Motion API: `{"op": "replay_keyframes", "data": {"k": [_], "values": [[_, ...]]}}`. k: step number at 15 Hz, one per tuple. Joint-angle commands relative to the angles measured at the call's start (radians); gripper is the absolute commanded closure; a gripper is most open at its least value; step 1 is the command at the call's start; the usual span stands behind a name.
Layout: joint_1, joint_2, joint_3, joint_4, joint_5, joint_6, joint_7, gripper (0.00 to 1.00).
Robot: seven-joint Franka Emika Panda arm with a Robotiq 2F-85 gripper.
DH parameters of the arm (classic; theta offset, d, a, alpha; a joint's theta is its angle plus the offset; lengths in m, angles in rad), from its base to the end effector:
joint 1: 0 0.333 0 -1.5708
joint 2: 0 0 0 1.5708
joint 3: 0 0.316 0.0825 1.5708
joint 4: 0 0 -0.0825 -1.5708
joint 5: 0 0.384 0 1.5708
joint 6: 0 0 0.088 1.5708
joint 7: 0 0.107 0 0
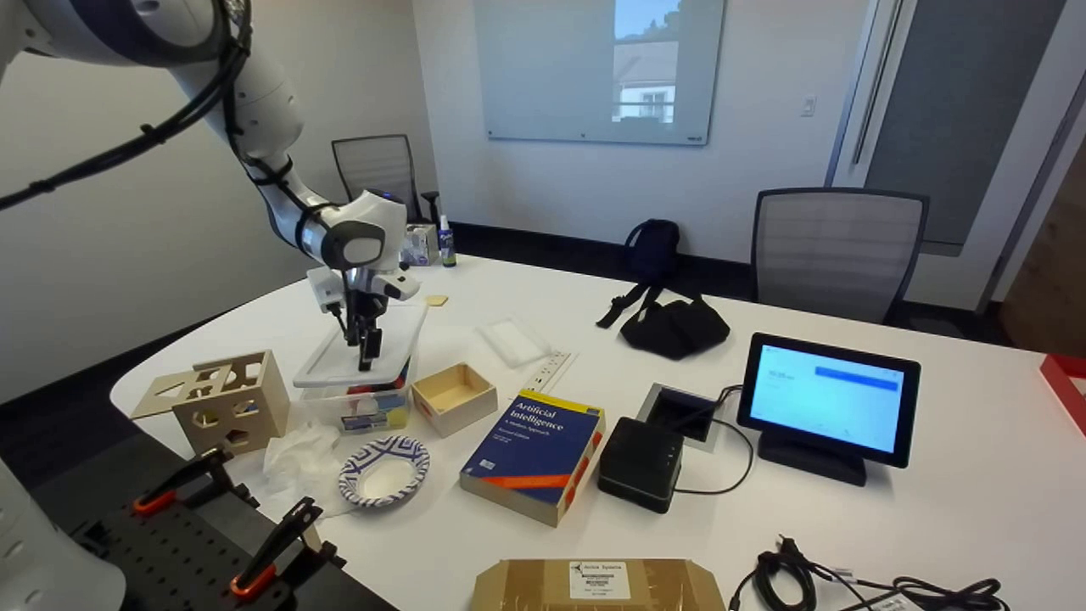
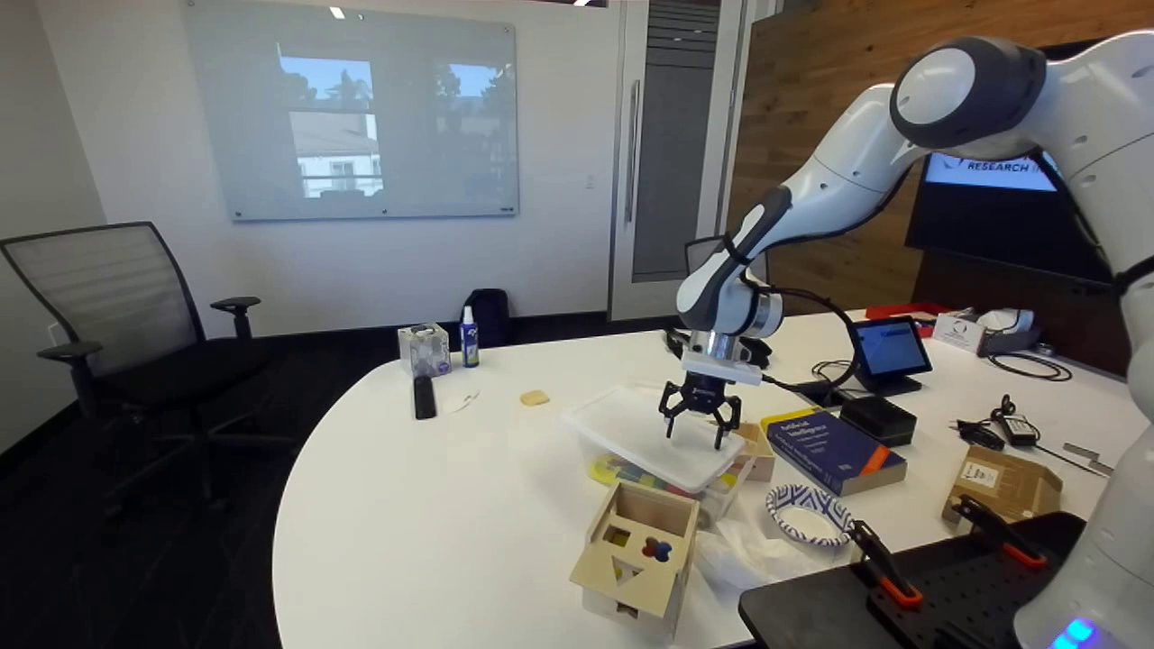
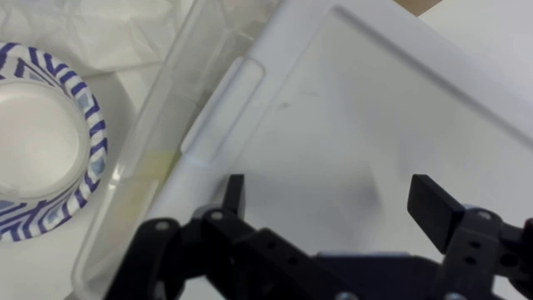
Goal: Move the small wooden box forward, pick up the white container, put it in the lunchbox and put the white lid on the lunchbox
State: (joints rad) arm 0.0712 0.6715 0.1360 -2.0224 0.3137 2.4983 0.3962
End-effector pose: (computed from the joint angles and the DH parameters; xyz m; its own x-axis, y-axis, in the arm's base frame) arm 0.5560 0.1181 0.0997 0.8554 -0.4276 -0.2923 -0.4743 -0.8734 -0.1103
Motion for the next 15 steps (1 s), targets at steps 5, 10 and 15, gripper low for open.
{"op": "replay_keyframes", "data": {"k": [5,10,15], "values": [[0.06,-0.011,-0.072,0.016,0.014,-0.098,0.13,0.0],[0.075,-0.006,-0.104,0.009,0.013,-0.096,0.208,0.0],[0.079,0.001,-0.121,0.006,0.009,-0.095,0.271,0.0]]}}
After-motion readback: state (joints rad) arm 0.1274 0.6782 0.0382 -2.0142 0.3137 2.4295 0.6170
